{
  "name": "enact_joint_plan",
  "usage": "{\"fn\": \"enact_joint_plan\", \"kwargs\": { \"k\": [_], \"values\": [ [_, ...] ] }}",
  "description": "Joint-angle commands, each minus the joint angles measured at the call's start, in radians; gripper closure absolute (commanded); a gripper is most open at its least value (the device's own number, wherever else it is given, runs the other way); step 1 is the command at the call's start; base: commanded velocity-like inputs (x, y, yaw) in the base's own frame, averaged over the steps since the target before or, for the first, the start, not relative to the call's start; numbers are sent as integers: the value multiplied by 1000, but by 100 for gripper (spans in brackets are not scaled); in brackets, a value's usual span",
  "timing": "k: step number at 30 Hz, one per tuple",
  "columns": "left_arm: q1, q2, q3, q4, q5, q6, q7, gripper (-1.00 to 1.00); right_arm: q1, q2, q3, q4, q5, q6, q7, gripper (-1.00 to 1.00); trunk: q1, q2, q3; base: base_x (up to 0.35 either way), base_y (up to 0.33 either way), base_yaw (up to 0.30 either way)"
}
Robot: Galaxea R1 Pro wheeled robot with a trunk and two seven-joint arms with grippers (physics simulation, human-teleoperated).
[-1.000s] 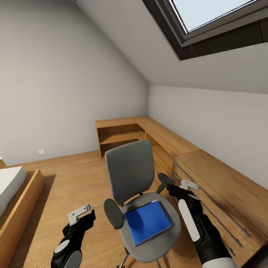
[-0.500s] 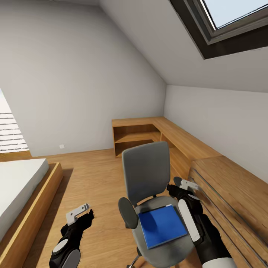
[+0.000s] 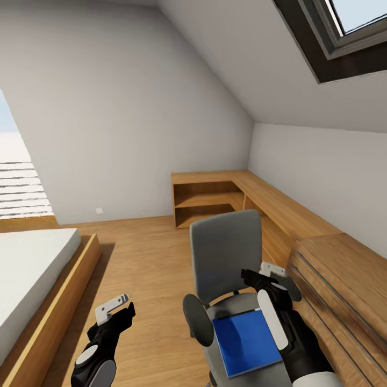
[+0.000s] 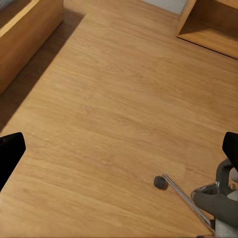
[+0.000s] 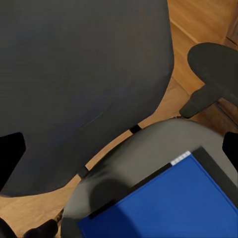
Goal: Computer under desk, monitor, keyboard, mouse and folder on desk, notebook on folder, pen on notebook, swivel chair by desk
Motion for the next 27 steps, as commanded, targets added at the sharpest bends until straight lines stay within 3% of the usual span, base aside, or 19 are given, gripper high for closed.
{"fn": "enact_joint_plan", "kwargs": {
  "k": [1,5,27],
  "values": [
    [-1,1,-2,-2,4,4,8,-100,-1,-1,2,1,-10,1,-9,-100,0,-1,-1,18,9,7],
    [-1,1,0,-4,4,3,8,-100,-1,-2,2,14,-11,0,-8,-100,0,-1,-1,9,4,4],
    [-1,0,0,-7,6,4,8,-100,-1,-3,1,29,-10,-1,-8,-100,84,-155,-70,0,0,0]
  ]
}}
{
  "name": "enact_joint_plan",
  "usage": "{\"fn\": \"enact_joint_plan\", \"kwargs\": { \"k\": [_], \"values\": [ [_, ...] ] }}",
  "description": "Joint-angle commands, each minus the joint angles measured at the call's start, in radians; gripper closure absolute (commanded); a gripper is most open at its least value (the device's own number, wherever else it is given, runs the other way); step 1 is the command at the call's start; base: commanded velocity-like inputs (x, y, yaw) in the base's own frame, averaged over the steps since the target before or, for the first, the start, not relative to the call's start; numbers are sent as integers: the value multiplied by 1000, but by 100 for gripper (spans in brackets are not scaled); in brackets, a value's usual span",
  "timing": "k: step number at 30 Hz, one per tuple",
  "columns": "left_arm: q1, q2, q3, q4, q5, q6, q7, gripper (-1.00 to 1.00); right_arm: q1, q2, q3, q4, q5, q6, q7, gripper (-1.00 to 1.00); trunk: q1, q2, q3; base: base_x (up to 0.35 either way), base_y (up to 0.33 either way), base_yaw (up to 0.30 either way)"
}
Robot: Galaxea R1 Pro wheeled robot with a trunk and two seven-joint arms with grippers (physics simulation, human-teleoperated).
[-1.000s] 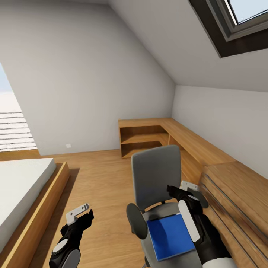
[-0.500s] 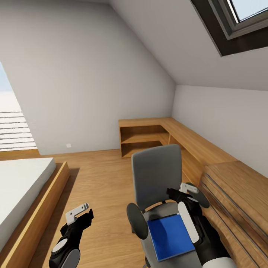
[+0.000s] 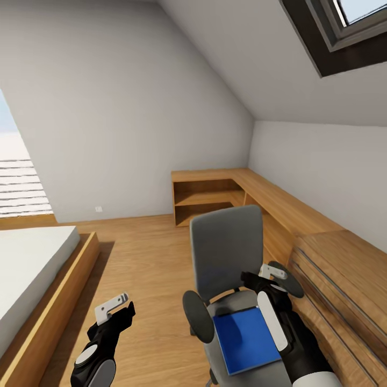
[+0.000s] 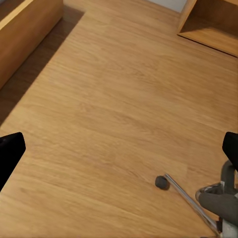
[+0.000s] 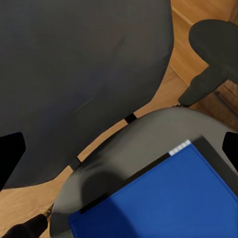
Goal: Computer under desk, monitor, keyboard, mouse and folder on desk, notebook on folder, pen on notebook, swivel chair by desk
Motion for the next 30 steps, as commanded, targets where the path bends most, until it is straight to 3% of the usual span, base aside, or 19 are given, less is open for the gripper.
{"fn": "enact_joint_plan", "kwargs": {
  "k": [1,6,10,15,22,30],
  "values": [
    [-1,1,-2,-2,4,4,8,-100,-1,-1,2,-1,-10,2,-10,-100,4,-8,-4,0,0,0],
    [-1,1,17,-2,4,4,8,-100,-1,-22,2,9,-9,-16,-10,-100,23,-43,-20,0,0,0],
    [-1,1,36,-2,4,4,6,-100,-3,-49,2,128,-9,-97,-1,-100,38,-71,-33,0,0,0],
    [-1,1,40,-2,4,4,6,-100,-17,-64,3,268,-6,-174,38,-100,58,-106,-48,0,0,0],
    [-1,0,41,-2,4,4,6,-100,-49,-75,2,404,65,-270,87,-100,84,-155,-70,0,0,0],
    [-1,-1,40,-2,4,4,6,-100,-99,-77,3,535,95,-351,124,-100,115,-211,-95,0,0,0]
  ]
}}
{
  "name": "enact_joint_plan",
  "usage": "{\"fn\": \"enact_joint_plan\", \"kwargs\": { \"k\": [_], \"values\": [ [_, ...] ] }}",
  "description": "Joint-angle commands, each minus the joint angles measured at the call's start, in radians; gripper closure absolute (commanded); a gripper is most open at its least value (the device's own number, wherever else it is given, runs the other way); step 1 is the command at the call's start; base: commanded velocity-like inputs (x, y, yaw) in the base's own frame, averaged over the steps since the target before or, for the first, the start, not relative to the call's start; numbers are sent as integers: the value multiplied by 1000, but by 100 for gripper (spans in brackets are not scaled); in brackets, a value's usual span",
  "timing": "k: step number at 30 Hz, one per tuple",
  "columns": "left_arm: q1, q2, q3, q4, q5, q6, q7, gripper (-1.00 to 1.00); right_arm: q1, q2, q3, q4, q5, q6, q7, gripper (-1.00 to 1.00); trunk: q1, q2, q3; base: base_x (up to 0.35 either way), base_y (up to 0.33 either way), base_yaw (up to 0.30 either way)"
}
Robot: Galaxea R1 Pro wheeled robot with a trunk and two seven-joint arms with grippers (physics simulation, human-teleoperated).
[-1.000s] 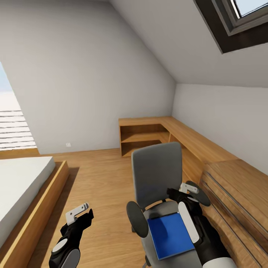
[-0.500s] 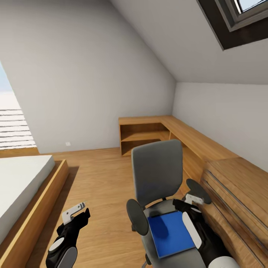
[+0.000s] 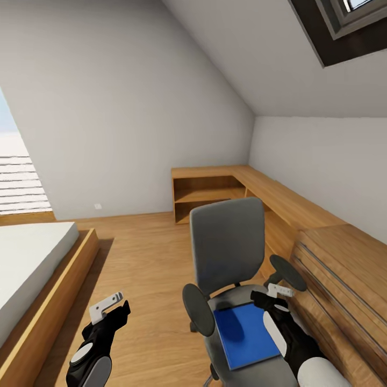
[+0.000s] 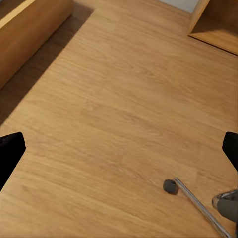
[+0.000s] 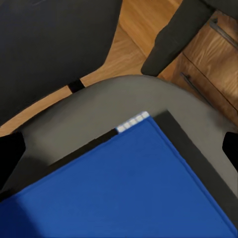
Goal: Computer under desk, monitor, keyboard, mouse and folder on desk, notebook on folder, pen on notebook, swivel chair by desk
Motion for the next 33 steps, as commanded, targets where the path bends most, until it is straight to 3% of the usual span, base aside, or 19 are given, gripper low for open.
{"fn": "enact_joint_plan", "kwargs": {
  "k": [1,4,15,23,33],
  "values": [
    [-1,1,-2,-1,4,4,8,-100,-28,-3,5,66,1,-46,28,-100,4,-8,-4,0,0,0],
    [-1,1,-4,-1,4,4,8,-100,-56,-13,5,135,10,-117,91,-100,15,-29,-14,0,0,0],
    [-1,-1,-4,-1,4,4,8,-100,-64,-28,3,220,11,-257,170,-100,58,-106,-48,0,0,0],
    [-1,-1,-5,-1,4,4,8,-100,-64,-51,1,245,6,-308,190,-100,88,-162,-73,0,0,0],
    [-1,-2,-6,-1,4,4,9,-100,-78,-58,1,294,5,-347,193,-100,127,-232,-105,0,0,0]
  ]
}}
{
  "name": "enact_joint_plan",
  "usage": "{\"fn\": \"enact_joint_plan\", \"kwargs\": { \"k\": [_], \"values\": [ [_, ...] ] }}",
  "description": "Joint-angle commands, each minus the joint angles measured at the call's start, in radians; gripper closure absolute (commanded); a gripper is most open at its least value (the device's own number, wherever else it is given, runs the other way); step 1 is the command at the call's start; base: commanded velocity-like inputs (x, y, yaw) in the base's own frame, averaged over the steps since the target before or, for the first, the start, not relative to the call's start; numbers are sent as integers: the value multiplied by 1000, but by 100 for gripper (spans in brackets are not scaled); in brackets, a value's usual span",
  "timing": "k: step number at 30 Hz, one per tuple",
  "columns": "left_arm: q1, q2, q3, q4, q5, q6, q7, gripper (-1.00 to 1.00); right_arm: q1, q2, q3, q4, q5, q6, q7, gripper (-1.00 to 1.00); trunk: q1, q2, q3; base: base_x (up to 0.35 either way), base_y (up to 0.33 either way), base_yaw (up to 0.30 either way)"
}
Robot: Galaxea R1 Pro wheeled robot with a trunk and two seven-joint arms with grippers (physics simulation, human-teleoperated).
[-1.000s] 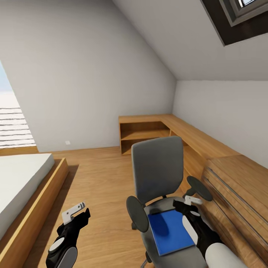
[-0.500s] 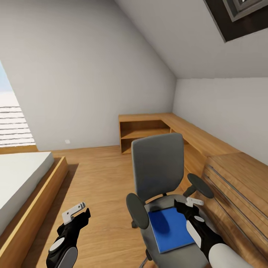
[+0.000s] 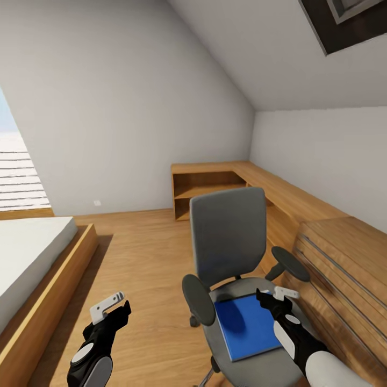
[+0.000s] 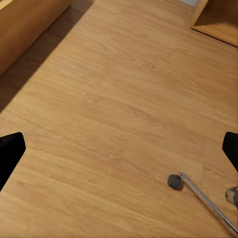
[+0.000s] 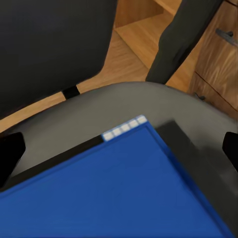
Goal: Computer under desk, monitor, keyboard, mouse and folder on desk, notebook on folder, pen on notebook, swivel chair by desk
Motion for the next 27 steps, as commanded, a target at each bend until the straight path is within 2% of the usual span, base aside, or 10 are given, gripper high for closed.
{"fn": "enact_joint_plan", "kwargs": {
  "k": [1,13,19,27],
  "values": [
    [-1,1,-2,-1,4,3,7,-100,-3,-1,4,5,-8,-15,-4,-100,4,-8,-4,0,0,0],
    [-1,1,-2,-1,4,3,7,-100,-8,1,3,13,-7,-20,-5,-100,50,-92,-42,0,0,0],
    [-1,1,-2,-1,4,3,8,-100,-27,1,3,25,-9,37,-6,-100,73,-134,-61,0,0,0],
    [-1,1,-2,-1,4,3,8,-100,-30,1,3,25,-9,45,-6,-100,104,-190,-86,0,0,0]
  ]
}}
